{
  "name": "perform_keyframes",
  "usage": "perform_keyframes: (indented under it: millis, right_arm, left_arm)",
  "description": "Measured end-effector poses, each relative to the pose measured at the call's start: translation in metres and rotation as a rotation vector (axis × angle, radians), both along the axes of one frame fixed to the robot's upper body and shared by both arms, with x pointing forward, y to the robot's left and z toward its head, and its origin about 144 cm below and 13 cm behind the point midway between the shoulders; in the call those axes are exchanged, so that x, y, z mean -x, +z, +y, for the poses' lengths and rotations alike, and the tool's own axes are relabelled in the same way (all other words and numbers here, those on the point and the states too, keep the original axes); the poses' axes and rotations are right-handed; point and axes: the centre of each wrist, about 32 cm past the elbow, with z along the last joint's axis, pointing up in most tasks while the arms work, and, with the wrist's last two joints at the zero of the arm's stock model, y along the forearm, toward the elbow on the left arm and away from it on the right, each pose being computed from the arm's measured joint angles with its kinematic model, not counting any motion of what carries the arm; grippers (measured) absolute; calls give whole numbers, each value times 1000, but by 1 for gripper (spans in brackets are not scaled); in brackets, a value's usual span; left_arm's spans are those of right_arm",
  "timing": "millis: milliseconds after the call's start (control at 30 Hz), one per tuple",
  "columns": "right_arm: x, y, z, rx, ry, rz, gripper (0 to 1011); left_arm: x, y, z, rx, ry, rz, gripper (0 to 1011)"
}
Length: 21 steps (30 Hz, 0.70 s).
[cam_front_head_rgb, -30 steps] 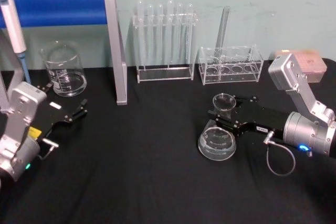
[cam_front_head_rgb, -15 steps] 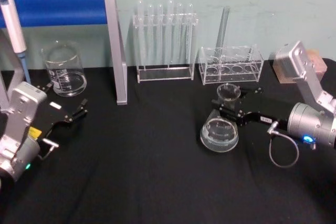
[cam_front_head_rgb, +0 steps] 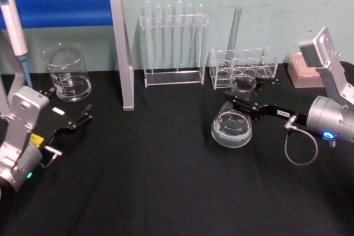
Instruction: Grasp the erlenmeyer flask with one hand, shake it three times, then place it back.
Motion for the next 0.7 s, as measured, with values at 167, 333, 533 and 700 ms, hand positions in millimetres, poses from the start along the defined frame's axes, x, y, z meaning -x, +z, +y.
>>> perform_keyframes:
  millis: [167, 333, 533, 700]
  right_arm:
    - [1, 3, 0, -1, 3, -1, 457]
    - [1, 7, -1, -4, 6, 3, 457]
    - [1, 8, -1, -5, 9, 7, 457]
    - [0, 8, 0, -3, 10, 11, 456]
  left_arm:
    - [0, 0, 0, 0, 0, 0, 1001]
    - [0, 0, 0, 0, 0, 0, 1001]
    - [0, 0, 0, 0, 0, 0, 1001]
    - [0, 0, 0, 0, 0, 0, 1001]
